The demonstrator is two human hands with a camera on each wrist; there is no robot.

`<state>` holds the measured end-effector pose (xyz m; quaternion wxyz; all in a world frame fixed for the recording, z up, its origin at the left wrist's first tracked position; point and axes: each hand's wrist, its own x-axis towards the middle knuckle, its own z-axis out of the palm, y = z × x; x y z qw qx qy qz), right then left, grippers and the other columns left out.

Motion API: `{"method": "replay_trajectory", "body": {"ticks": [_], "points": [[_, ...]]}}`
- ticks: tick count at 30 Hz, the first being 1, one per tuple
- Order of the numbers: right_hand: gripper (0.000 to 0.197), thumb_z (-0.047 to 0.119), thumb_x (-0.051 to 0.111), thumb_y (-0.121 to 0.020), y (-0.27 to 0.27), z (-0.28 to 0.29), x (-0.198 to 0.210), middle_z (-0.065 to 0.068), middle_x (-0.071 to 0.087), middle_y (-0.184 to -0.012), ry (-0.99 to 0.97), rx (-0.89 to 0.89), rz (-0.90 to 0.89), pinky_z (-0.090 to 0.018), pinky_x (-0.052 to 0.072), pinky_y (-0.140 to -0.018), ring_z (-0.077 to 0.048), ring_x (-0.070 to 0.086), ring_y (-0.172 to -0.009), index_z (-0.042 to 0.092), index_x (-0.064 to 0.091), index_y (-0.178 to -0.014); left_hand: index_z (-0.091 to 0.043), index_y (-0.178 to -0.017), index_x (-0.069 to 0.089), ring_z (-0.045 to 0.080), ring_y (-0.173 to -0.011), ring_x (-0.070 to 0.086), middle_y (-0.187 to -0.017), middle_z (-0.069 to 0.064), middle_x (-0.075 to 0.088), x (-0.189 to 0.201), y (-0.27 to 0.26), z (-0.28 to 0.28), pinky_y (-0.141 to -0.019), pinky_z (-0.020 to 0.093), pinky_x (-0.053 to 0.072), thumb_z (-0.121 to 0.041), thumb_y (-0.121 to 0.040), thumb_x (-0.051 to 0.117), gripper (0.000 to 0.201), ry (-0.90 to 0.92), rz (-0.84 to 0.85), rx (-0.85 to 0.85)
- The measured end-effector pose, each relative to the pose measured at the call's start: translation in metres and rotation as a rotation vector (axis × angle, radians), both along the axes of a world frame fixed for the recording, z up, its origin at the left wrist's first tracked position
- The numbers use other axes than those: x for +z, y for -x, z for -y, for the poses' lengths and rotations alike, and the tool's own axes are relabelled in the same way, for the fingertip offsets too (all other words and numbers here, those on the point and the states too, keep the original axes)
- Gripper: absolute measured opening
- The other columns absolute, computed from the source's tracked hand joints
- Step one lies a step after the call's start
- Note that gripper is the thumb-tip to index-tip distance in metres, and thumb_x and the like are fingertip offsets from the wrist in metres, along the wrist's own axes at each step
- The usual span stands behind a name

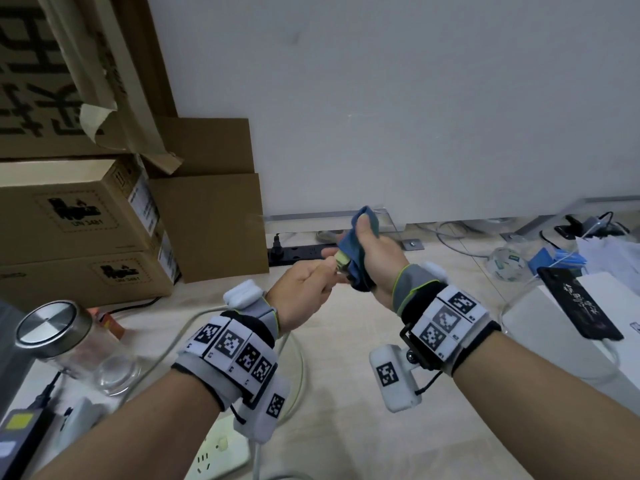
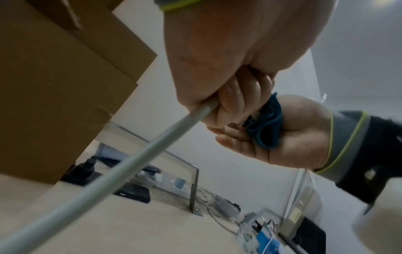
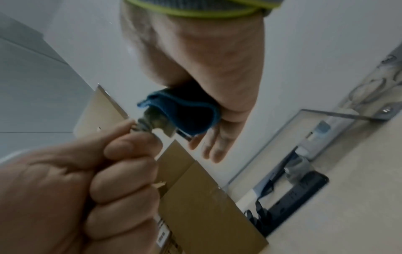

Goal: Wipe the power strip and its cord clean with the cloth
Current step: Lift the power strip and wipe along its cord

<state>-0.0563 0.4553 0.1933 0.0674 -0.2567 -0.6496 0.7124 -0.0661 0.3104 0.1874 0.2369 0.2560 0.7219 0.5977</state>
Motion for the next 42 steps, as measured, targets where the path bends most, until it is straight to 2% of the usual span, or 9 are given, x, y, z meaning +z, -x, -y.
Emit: {"method": "replay_trajectory", "body": {"ticks": [4, 8, 13, 19, 25, 30, 36, 38, 42], "points": [[0.024, 0.051, 0.041, -0.095, -0.004, -0.008, 0.027, -0.005, 0.067, -0.092, -0.004, -0.082, -0.165, -0.027, 0.047, -0.046, -0.025, 0.063, -0.063, 0.029, 0.050, -0.096, -0.011, -0.078, 0.050, 0.010, -0.039, 0.019, -0.045, -0.005, 0.029, 0.003, 0.006, 0.006, -0.038, 0.017, 0.015, -0.032, -0.104, 0.028, 0.040, 0.009, 0.173, 0.007], [0.020, 0.023, 0.056, -0.094, -0.017, -0.003, 0.034, -0.010, 0.064, -0.091, -0.431, 0.114, -0.404, -0.021, 0.049, -0.052, -0.003, 0.063, -0.066, 0.006, 0.062, -0.101, -0.016, -0.069, 0.044, 0.009, -0.042, 0.016, -0.050, -0.004, 0.026, 0.007, 0.006, 0.005, -0.041, 0.017, 0.011, -0.036, -0.103, 0.030, 0.041, -0.013, 0.290, -0.038], [0.075, 0.069, 0.035, -0.086, -0.027, -0.003, 0.018, -0.003, 0.058, -0.069, -0.661, 0.389, -0.411, -0.027, 0.046, -0.058, -0.007, 0.052, -0.062, -0.001, 0.062, -0.090, -0.024, -0.055, 0.030, 0.008, -0.039, 0.012, -0.046, -0.007, 0.022, 0.016, 0.009, 0.006, -0.042, 0.018, 0.006, -0.027, -0.100, 0.034, 0.045, -0.105, 0.396, -0.025], [0.032, 0.046, 0.038, -0.090, -0.027, 0.006, 0.010, 0.005, 0.060, -0.073, -0.906, 0.257, -0.365, -0.024, 0.041, -0.059, -0.009, 0.056, -0.068, 0.018, 0.054, -0.089, -0.024, -0.054, 0.029, 0.010, -0.040, 0.011, -0.045, -0.004, 0.022, 0.026, 0.008, 0.001, -0.041, 0.019, 0.008, -0.028, -0.100, 0.033, 0.047, -0.108, 0.377, 0.027], [0.040, 0.031, 0.040, -0.099, -0.018, 0.019, 0.011, 0.006, 0.048, -0.056, -0.654, 0.026, -0.277, -0.015, 0.036, -0.049, -0.003, 0.045, -0.049, 0.020, 0.045, -0.062, -0.023, -0.055, 0.030, 0.008, -0.036, 0.015, -0.042, -0.007, 0.025, 0.018, 0.000, -0.010, -0.038, 0.016, 0.013, -0.031, -0.102, 0.031, 0.049, -0.146, 0.249, 0.107], [0.033, 0.022, 0.046, -0.092, 0.000, 0.025, 0.013, -0.002, 0.049, -0.056, -0.014, -0.221, -0.062, -0.017, 0.036, -0.043, -0.017, 0.043, -0.050, 0.014, 0.053, -0.061, -0.027, -0.044, 0.038, 0.012, -0.039, 0.025, -0.038, -0.008, 0.032, 0.004, -0.001, -0.020, -0.046, 0.026, 0.018, -0.040, -0.092, 0.033, 0.050, -0.074, -0.077, 0.150], [0.029, 0.032, 0.046, -0.095, 0.006, -0.004, 0.025, -0.005, 0.062, -0.063, 0.613, -0.206, -0.197, -0.029, 0.048, -0.059, -0.021, 0.059, -0.060, 0.015, 0.061, -0.078, -0.021, -0.061, 0.031, 0.008, -0.040, 0.015, -0.047, -0.008, 0.025, 0.006, -0.001, -0.010, -0.039, 0.017, 0.013, -0.033, -0.103, 0.029, 0.044, -0.188, 0.238, 0.085], [0.029, 0.035, 0.048, -0.095, -0.001, -0.003, 0.028, -0.001, 0.060, -0.067, 0.496, -0.150, -0.257, -0.028, 0.043, -0.060, -0.017, 0.056, -0.062, 0.017, 0.060, -0.077, -0.021, -0.060, 0.031, 0.009, -0.042, 0.014, -0.048, -0.007, 0.024, 0.007, 0.003, -0.008, -0.040, 0.018, 0.010, -0.035, -0.103, 0.029, 0.045, -0.191, 0.315, 0.091], [0.014, 0.029, 0.050, -0.089, -0.021, 0.007, 0.016, 0.011, 0.057, -0.069, -0.404, 0.239, -0.388, -0.017, 0.040, -0.057, -0.003, 0.052, -0.061, 0.018, 0.059, -0.090, -0.024, -0.056, 0.029, 0.011, -0.042, 0.009, -0.046, -0.005, 0.021, 0.011, 0.010, -0.006, -0.042, 0.021, 0.005, -0.030, -0.099, 0.034, 0.043, -0.216, 0.461, 0.096]]}}
